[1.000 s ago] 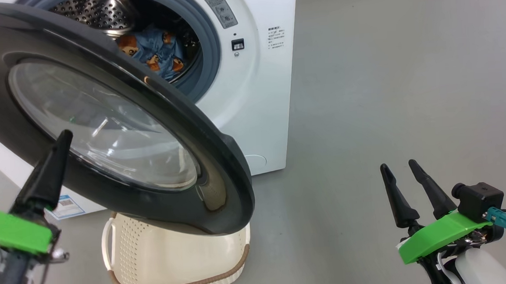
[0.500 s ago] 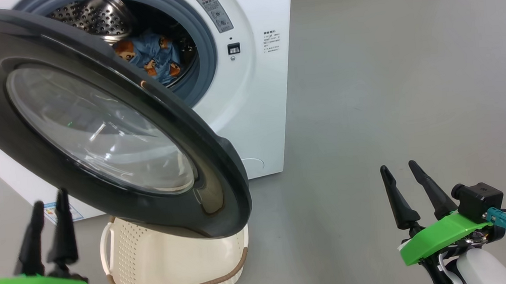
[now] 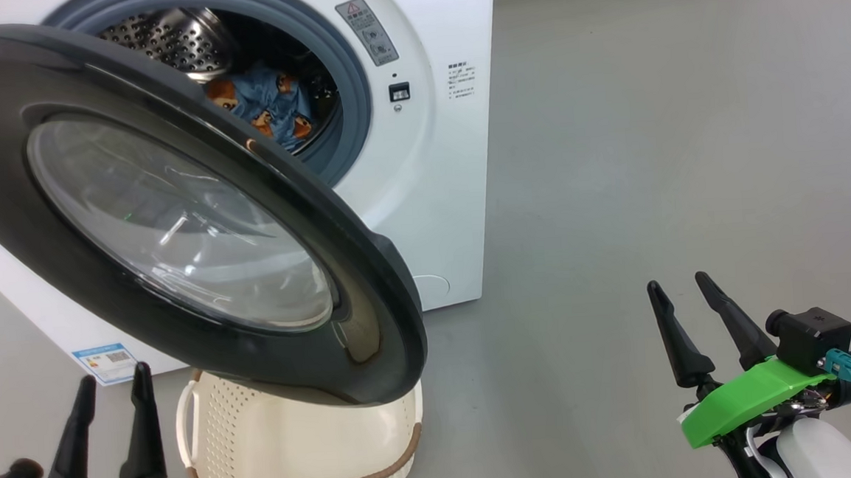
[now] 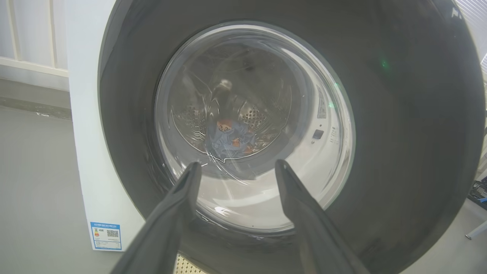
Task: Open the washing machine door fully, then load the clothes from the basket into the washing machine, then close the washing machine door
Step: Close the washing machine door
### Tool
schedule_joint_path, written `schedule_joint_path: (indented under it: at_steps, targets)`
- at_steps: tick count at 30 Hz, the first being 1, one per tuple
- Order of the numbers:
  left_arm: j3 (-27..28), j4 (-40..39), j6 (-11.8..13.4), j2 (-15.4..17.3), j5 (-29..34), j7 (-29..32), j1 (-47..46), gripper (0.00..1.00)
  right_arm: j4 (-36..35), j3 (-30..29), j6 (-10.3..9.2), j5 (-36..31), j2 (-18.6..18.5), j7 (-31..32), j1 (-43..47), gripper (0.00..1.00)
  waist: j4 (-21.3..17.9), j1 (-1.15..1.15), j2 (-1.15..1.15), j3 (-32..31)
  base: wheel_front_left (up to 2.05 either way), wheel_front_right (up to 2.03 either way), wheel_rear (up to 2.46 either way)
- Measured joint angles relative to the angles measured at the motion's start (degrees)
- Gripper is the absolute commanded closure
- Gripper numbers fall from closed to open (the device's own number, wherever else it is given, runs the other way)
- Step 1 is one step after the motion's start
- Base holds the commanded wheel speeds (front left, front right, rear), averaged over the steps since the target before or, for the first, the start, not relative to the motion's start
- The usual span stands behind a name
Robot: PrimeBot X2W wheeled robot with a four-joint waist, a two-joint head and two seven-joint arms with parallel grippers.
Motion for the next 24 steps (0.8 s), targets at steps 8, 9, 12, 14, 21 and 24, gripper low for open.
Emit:
schedule_joint_path:
  at_steps: [8,9,12,14,21,24]
  targets:
    - [-0.04,1.72,0.25,-0.65,1.47,-1.48,0.16,0.0,0.0,-0.05,0.0,0.0,-0.09,0.0,0.0,0.0,0.19,0.0,0.0,-0.06,0.0,0.0,0.0]
    - [-0.04,1.85,0.25,-0.78,1.75,-1.48,0.17,0.0,0.0,-0.1,0.0,0.0,-0.09,0.0,0.0,0.0,0.21,0.0,0.0,0.0,0.0,0.0,0.0]
    - [-0.1,2.41,0.27,-0.98,2.58,-1.75,0.18,0.0,-0.04,-0.26,0.0,0.0,-0.13,-0.01,0.0,0.0,0.43,0.0,0.0,0.09,0.0,0.0,0.0]
    - [-0.1,2.44,0.34,-0.99,3.04,-1.92,0.18,0.0,-0.11,-0.37,0.0,0.0,-0.14,0.0,0.0,0.0,0.62,0.0,0.0,0.16,0.0,0.0,0.0]
    - [-0.03,2.75,0.6,-1.29,4.02,-1.99,0.15,0.0,-0.48,-0.54,0.0,-0.02,-0.11,0.0,0.0,0.0,1.15,0.0,0.0,0.99,0.0,0.0,0.0]
    - [0.01,2.89,0.6,-1.46,4.02,-1.99,0.13,0.0,-0.56,-0.58,0.0,-0.07,-0.11,0.0,0.0,0.0,1.37,0.0,0.0,1.16,0.0,0.0,0.0]
